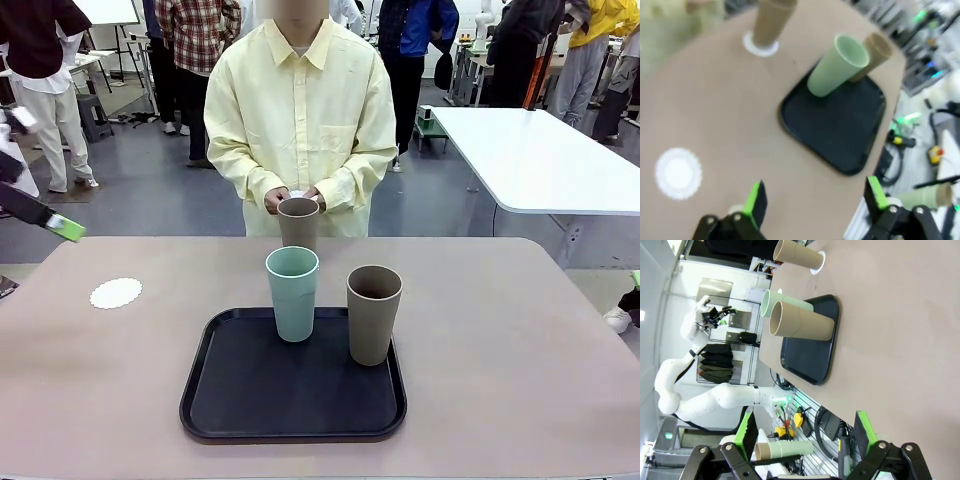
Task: Place coasters on the table and set cups on them.
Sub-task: Take one Reusable plastic cup from the Flat Tray and place it on a coaster set by the human.
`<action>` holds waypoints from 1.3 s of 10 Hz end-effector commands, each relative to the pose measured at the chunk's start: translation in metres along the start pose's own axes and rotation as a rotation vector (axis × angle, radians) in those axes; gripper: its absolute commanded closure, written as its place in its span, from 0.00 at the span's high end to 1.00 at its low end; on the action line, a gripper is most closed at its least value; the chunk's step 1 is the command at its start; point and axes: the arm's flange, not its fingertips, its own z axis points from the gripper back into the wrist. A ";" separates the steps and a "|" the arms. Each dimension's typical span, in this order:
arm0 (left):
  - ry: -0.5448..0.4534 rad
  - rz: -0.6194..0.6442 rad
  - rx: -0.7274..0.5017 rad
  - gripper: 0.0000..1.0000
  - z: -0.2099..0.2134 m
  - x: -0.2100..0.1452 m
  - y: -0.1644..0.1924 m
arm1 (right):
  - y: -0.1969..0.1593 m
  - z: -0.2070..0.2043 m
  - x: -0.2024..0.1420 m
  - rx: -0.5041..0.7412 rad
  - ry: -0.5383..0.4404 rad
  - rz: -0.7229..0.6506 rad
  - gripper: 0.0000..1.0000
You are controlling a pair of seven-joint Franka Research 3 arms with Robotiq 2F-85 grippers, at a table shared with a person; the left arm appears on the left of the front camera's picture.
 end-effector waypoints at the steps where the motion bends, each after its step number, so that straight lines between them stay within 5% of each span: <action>1: 0.138 -0.186 0.059 1.00 -0.040 0.010 -0.021 | -0.001 0.000 0.001 0.018 -0.011 0.010 1.00; 6: 0.327 -0.458 0.230 1.00 -0.123 0.046 -0.069 | -0.001 0.000 0.001 0.018 -0.011 0.010 1.00; 13: 0.320 -0.484 0.195 1.00 -0.123 0.052 -0.074 | -0.001 0.000 0.001 0.018 -0.011 0.010 1.00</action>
